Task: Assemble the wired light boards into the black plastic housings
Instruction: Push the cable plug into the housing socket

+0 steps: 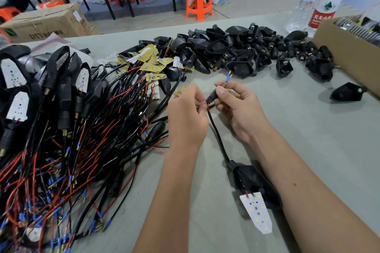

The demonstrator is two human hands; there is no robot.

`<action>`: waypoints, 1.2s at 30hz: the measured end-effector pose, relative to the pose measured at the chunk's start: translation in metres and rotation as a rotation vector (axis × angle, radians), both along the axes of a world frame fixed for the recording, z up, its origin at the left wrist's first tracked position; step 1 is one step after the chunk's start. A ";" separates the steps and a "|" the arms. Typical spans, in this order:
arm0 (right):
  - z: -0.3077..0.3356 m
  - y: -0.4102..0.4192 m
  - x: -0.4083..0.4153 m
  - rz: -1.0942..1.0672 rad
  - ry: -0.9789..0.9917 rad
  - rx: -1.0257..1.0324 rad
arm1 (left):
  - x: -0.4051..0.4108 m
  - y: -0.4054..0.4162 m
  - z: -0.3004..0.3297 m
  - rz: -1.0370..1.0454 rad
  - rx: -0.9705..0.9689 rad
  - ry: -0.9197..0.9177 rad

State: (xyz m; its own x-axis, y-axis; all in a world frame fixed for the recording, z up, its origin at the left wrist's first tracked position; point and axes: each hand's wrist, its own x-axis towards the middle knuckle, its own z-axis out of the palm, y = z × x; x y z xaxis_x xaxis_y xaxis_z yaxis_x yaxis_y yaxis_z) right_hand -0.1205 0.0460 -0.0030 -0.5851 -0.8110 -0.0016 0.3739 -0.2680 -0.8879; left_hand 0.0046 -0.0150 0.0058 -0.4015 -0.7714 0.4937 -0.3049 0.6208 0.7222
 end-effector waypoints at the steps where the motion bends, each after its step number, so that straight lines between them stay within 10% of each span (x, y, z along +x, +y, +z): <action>1: 0.000 0.000 0.000 -0.012 0.009 0.005 | 0.000 0.001 0.000 -0.006 -0.017 -0.010; 20: 0.004 0.002 -0.018 -0.257 -0.069 0.044 | -0.004 0.012 0.019 -0.206 0.566 0.095; 29: 0.001 0.007 -0.025 -0.545 0.515 0.179 | -0.019 0.031 0.023 -0.397 1.181 0.211; 36: -0.005 0.005 -0.034 -0.623 0.430 0.196 | -0.014 0.028 0.013 -0.351 1.037 0.168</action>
State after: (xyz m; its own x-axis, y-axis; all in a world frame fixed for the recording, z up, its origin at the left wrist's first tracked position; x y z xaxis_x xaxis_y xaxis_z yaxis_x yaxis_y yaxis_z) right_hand -0.1548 0.0513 -0.0075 -0.9142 -0.3408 0.2192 -0.1817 -0.1388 -0.9735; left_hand -0.0096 0.0131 0.0188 -0.6671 -0.6991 -0.2573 -0.0798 -0.2764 0.9577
